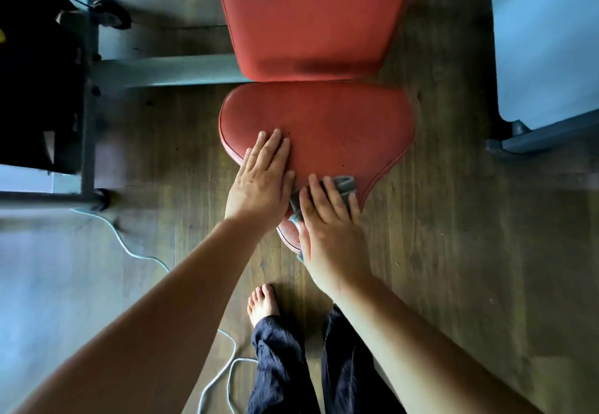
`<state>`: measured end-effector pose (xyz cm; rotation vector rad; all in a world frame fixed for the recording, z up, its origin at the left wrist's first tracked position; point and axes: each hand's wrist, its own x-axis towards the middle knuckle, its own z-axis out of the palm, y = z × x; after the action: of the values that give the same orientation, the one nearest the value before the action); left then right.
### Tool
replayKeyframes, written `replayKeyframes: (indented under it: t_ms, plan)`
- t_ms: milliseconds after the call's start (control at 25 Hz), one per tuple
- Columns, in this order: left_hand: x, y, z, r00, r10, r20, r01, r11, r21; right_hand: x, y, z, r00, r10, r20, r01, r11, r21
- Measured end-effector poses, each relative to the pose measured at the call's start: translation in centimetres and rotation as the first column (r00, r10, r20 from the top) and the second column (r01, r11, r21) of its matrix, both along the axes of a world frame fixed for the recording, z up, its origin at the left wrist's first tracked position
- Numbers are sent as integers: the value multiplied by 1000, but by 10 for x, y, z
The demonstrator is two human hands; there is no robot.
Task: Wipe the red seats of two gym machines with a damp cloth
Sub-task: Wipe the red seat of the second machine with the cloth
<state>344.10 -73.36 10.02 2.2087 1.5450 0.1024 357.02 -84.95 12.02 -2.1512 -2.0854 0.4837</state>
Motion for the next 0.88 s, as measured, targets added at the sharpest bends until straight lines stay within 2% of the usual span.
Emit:
replayKeyframes:
  t_ms: [80, 240, 280, 480, 640, 880]
  plan:
    - [-2, -2, 1, 999, -10, -35, 11, 1000, 8, 14, 34, -8, 998, 56, 11, -56, 998, 16]
    - [11, -4, 9, 997, -1, -74, 0, 1000, -12, 50, 119, -24, 991, -130, 43, 131, 991, -23]
    - [20, -3, 11, 998, -13, -58, 12, 1000, -16, 54, 126, -28, 989, -133, 59, 134, 991, -23]
    - [49, 2, 3, 991, -73, 111, 75, 997, -12, 60, 118, -34, 993, -77, 90, 74, 997, 38]
    - [45, -2, -7, 992, -84, 90, 79, 995, 55, 58, 123, -33, 992, -78, 95, 74, 997, 35]
    - [49, -3, -12, 995, -71, 76, 65, 995, 76, 69, 126, -34, 1000, -1, -21, 2, 999, 45]
